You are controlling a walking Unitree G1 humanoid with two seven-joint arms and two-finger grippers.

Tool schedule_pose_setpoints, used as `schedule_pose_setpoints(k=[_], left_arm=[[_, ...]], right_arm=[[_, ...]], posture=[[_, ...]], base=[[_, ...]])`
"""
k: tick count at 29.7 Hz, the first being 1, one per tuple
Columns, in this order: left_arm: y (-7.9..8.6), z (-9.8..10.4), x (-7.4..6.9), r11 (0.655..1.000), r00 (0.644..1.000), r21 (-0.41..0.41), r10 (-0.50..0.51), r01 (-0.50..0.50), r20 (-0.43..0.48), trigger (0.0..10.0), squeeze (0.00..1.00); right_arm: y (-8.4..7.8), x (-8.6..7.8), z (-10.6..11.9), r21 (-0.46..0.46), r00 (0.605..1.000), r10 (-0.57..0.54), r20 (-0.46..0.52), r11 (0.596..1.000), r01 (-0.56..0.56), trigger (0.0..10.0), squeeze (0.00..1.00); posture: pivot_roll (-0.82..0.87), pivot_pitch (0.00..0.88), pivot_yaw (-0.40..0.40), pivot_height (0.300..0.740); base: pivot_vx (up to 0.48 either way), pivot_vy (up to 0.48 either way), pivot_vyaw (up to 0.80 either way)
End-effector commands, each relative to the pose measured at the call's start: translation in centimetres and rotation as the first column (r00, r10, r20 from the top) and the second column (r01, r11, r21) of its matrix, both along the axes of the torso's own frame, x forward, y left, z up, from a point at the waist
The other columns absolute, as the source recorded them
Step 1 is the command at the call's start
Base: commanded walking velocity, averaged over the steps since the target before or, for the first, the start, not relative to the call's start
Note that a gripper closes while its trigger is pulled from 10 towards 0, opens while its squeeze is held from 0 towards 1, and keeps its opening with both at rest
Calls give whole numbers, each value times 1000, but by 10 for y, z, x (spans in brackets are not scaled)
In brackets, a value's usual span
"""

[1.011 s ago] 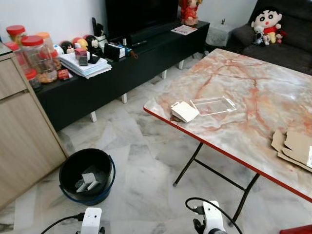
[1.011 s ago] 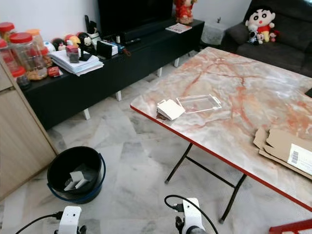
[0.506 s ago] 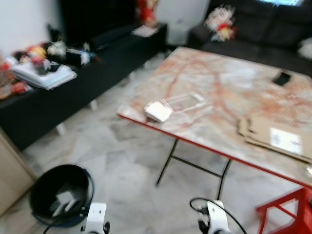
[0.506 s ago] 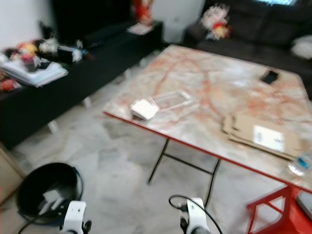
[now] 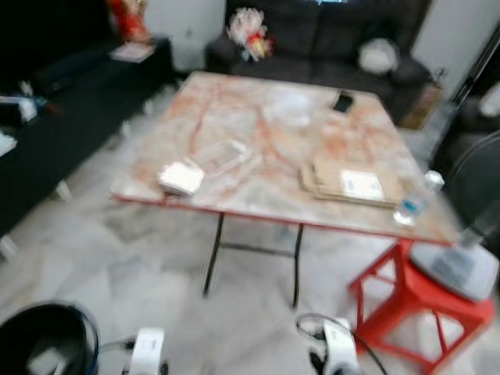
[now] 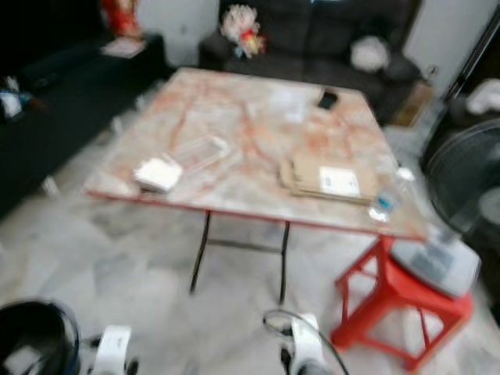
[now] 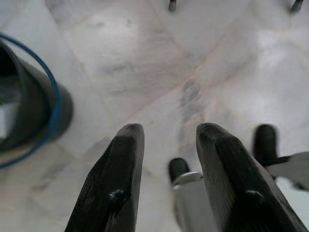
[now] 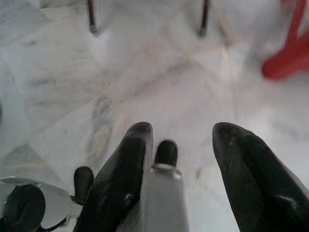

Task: Picking trash to rubbish bin

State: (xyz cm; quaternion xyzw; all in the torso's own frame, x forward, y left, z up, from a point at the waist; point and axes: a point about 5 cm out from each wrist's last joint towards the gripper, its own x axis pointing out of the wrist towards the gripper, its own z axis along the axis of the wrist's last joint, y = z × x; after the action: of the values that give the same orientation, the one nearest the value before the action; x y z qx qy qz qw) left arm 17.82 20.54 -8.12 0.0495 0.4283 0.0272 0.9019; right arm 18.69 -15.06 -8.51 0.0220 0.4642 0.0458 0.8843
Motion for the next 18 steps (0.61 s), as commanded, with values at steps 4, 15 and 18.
schedule_pose_setpoints(k=[4,15,18], left_arm=[[-8,1,6,1000,1000,-16,-10,10,11,10000,0],[-9,1,5,1000,1000,-20,-7,8,8,10000,0],[-8,1,5,1000,1000,-19,-4,4,8,10000,0]], right_arm=[[-9,0,0,-22,1000,-12,-1,1000,12,10000,0],[-10,2,2,-19,1000,-23,9,1000,23,10000,0],[-10,3,2,-16,999,-32,12,999,32,10000,0]], posture=[[45,0,-51,740],[46,0,-53,740],[46,0,-53,740]], base=[[0,0,-797],[0,0,-678],[0,0,0]])
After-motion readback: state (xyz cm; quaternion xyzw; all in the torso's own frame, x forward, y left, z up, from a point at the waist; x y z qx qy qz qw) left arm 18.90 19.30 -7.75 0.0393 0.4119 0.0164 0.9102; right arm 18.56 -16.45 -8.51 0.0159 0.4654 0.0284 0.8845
